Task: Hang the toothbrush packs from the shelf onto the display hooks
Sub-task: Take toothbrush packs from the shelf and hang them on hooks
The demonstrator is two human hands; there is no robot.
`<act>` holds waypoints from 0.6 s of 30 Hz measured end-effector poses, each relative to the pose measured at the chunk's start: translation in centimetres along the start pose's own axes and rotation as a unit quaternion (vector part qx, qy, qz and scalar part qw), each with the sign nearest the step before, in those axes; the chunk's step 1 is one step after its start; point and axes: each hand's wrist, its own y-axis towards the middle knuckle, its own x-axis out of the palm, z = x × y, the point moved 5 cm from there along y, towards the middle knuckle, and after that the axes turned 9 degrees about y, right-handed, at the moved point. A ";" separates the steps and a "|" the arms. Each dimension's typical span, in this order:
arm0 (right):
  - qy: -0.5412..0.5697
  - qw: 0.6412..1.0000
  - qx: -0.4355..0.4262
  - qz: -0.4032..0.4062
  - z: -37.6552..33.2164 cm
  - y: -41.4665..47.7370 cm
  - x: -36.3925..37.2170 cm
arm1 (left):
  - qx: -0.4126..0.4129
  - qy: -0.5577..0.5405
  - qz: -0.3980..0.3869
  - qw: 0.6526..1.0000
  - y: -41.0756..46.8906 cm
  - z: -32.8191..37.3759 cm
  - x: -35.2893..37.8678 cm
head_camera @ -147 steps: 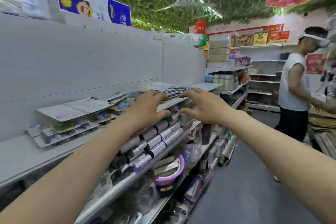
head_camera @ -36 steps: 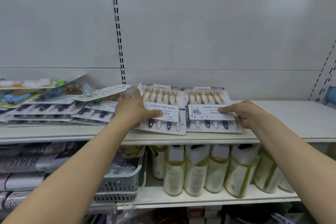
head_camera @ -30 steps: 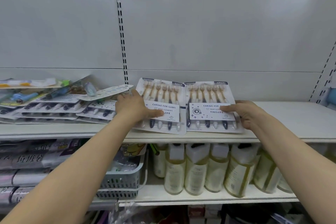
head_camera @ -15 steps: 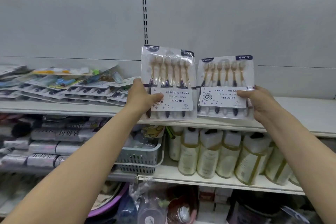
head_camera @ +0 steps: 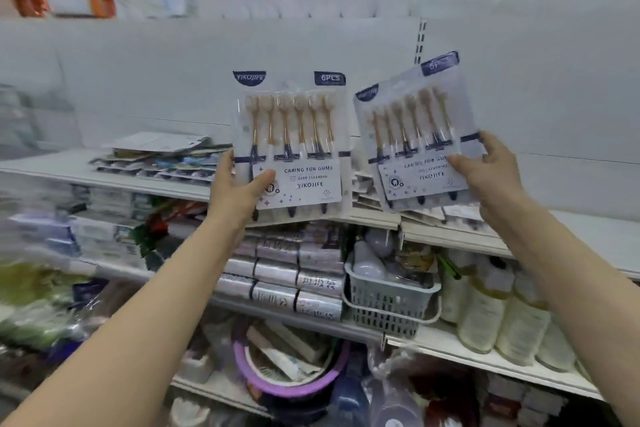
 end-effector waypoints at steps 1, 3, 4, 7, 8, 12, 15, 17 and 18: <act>0.009 1.000 0.003 -0.005 0.6 -0.7 3.2 | -0.001 0.002 0.006 1.000 0.2 -0.4 -3.2; 0.040 0.999 0.013 -0.016 1.9 -2.2 9.7 | 0.008 0.005 0.017 1.000 0.2 -1.0 -9.2; 0.062 0.998 0.019 -0.022 2.4 -3.1 12.9 | 0.017 0.013 0.026 0.999 0.3 -1.2 -12.1; 0.112 0.992 0.041 -0.038 4.0 -5.4 22.0 | 0.005 0.019 0.060 0.998 1.0 -2.2 -20.6; 0.122 0.990 0.049 -0.046 4.6 -6.1 24.9 | 0.000 0.025 0.070 0.997 1.3 -2.5 -23.3; 0.136 0.985 0.066 -0.086 6.3 -8.3 35.7 | -0.004 0.045 0.114 0.992 3.0 -3.8 -32.5; 0.156 0.980 0.062 -0.110 7.4 -9.0 43.6 | 0.013 0.051 0.148 0.988 4.9 -4.9 -38.2; 0.175 0.975 0.061 -0.126 8.1 -9.4 49.1 | 0.015 0.054 0.168 0.984 6.2 -6.0 -41.8; 0.185 0.971 0.066 -0.137 8.7 -9.5 52.0 | 0.014 0.054 0.177 0.983 7.0 -6.8 -43.7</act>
